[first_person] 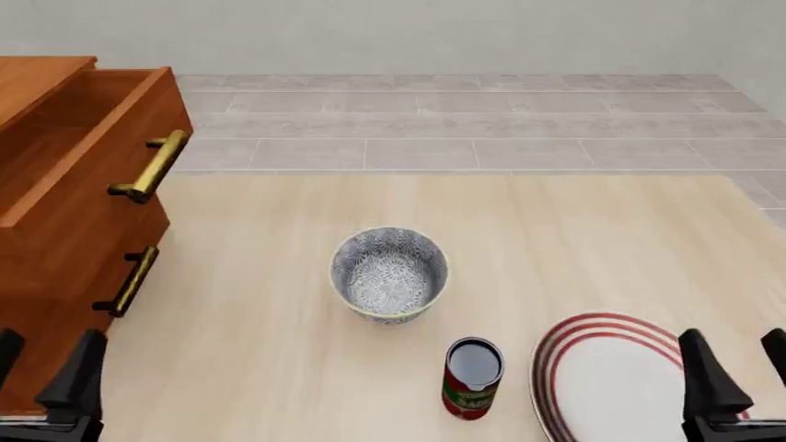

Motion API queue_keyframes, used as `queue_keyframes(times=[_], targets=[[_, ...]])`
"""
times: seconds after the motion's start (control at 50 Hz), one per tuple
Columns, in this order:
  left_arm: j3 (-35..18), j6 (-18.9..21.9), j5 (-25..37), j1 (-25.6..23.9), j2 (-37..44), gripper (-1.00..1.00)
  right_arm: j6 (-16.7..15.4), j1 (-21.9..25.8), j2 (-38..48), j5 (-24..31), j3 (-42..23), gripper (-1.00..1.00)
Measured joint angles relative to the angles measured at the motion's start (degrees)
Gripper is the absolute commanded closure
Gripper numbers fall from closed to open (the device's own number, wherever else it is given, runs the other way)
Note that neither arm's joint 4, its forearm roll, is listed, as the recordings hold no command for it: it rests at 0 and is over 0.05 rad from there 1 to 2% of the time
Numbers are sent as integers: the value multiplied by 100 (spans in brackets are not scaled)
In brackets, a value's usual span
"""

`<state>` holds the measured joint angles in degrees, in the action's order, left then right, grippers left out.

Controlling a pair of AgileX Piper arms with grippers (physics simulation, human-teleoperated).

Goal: Put the ketchup in the top drawer of the cabinet.

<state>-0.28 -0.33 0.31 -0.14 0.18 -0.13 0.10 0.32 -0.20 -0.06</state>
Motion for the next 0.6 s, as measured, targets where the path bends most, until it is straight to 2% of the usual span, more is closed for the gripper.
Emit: queue_keyframes(times=[0.16, 0.36, 0.5, 0.6], targets=[[-276, -94, 319, -148, 15, -100, -54, 5, 56, -38, -9, -100], [-888, -107, 1018, -572, 5, -100, -105, -14, 137, -87, -3, -100], [-1315, -20, 1518, -1042, 72, -100, -158, -13, 218, -126, 1, -100], [-1513, 67, 1601, -1491, 329, -100, -176, -19, 250, -140, 2, -100]])
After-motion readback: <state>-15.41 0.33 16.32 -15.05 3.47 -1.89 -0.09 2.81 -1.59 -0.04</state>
